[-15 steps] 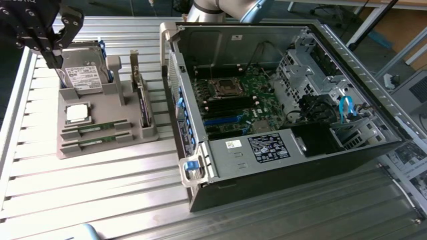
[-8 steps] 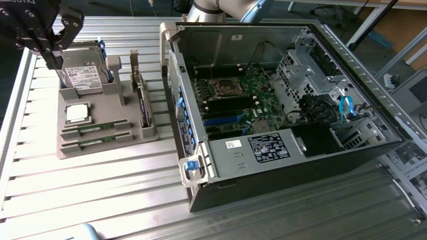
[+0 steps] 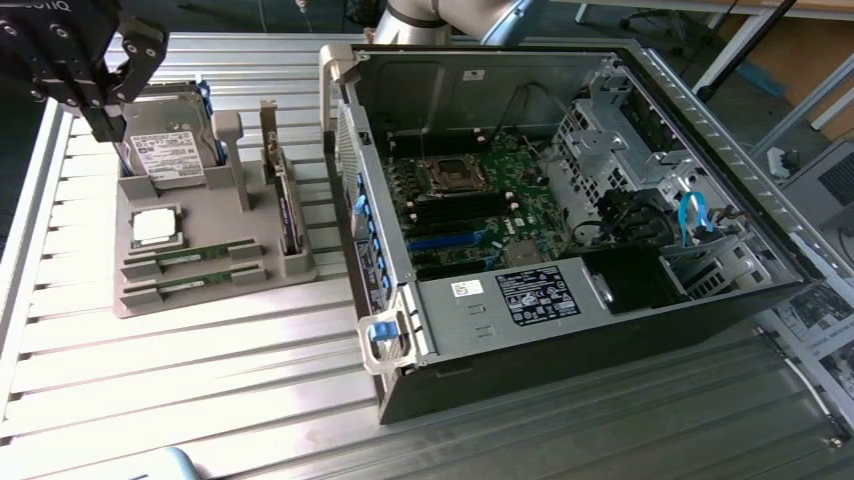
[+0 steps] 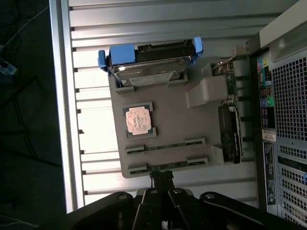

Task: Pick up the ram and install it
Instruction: 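Reach for the ram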

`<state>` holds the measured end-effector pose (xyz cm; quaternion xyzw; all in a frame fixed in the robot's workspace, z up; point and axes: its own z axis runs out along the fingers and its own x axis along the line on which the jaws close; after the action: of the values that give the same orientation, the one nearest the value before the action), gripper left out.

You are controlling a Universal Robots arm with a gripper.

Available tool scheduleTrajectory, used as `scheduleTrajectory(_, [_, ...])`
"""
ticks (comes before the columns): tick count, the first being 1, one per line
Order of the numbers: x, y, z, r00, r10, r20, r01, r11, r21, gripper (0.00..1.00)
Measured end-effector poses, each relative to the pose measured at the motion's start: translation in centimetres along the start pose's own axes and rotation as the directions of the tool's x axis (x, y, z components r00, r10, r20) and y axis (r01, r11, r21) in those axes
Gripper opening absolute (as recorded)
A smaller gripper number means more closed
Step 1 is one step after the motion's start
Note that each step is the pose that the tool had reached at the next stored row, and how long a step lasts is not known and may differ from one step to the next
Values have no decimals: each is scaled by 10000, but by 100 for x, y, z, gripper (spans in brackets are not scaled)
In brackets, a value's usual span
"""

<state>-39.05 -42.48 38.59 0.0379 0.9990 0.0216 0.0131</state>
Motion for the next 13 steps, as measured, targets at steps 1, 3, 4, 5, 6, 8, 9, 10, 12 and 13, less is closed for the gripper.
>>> scheduleTrajectory(1, [-1, -7, 1, 10000, -1, 0, 1, 10000, 0, 11])
scheduleTrajectory(3, [-1, -16, 2, 10000, 0, 1, 0, 10000, 0, 11])
scheduleTrajectory(4, [-1, -20, 2, 10000, 0, 1, 0, 10000, 0, 11])
scheduleTrajectory(5, [-2, -24, 2, 10000, 0, 0, 0, 10000, 0, 11])
scheduleTrajectory(6, [-2, -28, 3, 10000, 0, 0, 0, 10000, 0, 11])
scheduleTrajectory(8, [-3, -42, 4, 10000, 0, 1, 0, 10000, 0, 11])
scheduleTrajectory(9, [-4, -49, 4, 10000, -1, 0, 1, 10000, 0, 11])
scheduleTrajectory(10, [-4, -54, 5, 10000, -1, 1, 1, 10000, 0, 11])
scheduleTrajectory(12, [-5, -63, 5, 10000, -1, 0, 1, 10000, 0, 11])
scheduleTrajectory(13, [-5, -67, 5, 10000, 0, 0, 0, 10000, 1, 11])
